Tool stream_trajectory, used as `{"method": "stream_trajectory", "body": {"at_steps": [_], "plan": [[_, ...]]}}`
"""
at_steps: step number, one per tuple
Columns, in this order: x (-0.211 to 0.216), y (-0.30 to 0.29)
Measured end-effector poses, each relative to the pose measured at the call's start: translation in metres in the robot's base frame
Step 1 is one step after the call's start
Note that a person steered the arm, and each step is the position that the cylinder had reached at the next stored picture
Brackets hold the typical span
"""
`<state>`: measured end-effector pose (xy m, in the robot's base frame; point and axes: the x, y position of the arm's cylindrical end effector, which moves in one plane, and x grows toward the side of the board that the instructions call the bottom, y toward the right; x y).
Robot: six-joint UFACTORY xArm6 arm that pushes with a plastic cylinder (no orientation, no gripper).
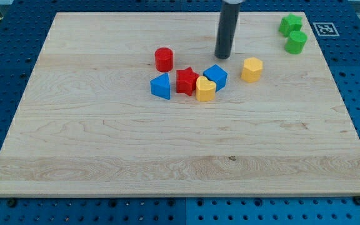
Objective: Move the yellow hexagon below the green circle
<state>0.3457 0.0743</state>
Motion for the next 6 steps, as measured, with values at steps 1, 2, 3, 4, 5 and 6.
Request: {"method": "stream_trajectory", "body": {"at_steps": [1, 2, 3, 4, 5, 6], "plan": [[0.019, 0.000], [0.039, 0.001], [0.044, 0.012], [0.044, 0.049], [0.044, 0.094], [0.044, 0.125]]}}
